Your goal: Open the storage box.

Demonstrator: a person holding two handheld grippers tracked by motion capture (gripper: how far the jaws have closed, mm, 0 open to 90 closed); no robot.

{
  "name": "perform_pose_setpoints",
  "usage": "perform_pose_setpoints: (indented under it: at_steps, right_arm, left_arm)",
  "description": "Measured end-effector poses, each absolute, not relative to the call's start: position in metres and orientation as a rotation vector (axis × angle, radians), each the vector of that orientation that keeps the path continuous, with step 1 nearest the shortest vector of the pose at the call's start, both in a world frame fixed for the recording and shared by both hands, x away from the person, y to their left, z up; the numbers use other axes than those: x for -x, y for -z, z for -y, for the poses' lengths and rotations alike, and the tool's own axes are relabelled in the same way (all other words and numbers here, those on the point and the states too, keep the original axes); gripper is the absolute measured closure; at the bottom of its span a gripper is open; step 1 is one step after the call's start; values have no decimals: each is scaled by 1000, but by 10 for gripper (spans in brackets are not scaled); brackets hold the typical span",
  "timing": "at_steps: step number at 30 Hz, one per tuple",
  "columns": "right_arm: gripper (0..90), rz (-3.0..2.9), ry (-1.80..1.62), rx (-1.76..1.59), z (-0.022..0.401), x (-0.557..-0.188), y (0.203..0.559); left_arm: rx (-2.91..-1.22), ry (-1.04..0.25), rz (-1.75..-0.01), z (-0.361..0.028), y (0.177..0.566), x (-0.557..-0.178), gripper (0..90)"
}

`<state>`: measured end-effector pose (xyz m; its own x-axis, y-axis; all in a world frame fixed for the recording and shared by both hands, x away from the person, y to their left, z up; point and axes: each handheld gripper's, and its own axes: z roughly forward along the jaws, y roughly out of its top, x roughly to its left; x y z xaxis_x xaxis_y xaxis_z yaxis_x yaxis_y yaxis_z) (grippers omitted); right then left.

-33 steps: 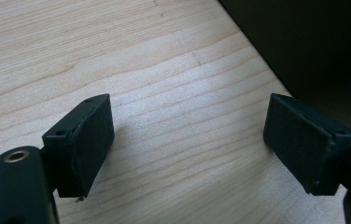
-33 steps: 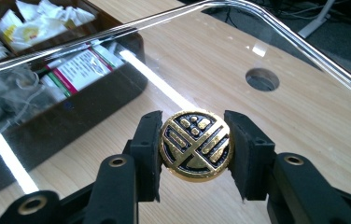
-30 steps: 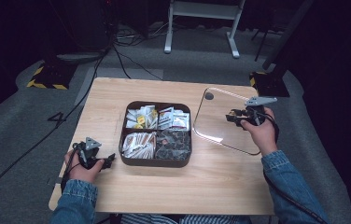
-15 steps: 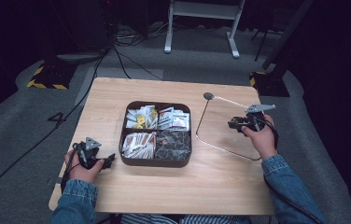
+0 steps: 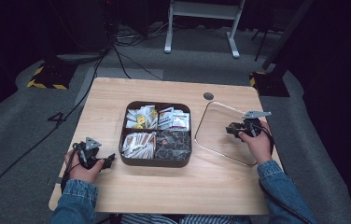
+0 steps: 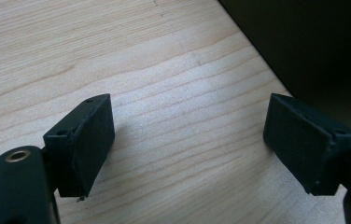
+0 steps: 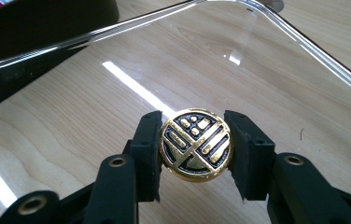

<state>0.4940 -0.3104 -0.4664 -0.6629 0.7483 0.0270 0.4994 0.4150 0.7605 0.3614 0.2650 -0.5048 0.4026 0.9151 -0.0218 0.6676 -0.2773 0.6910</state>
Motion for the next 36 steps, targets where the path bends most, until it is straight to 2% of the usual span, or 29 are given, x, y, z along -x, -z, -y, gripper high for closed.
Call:
perform_pose_setpoints:
  at_steps: [32,33,35,36]
  right_arm:
    - [588,-2382,-1041,-1117,308,-495,491]
    - [577,-2379,-1047,-1124,308,-495,491]
    - [463,-2352,-1096,-1166,309,-495,490]
    - [442,-2344,-1100,-1172,309,-495,489]
  left_arm:
    - [-2040,-516,-1344,-265,505,-361,171]
    - [-2039,-516,-1344,-265,505,-361,173]
    - [-2037,-516,-1346,-265,505,-361,172]
    - [-2039,-515,-1343,-265,505,-361,173]
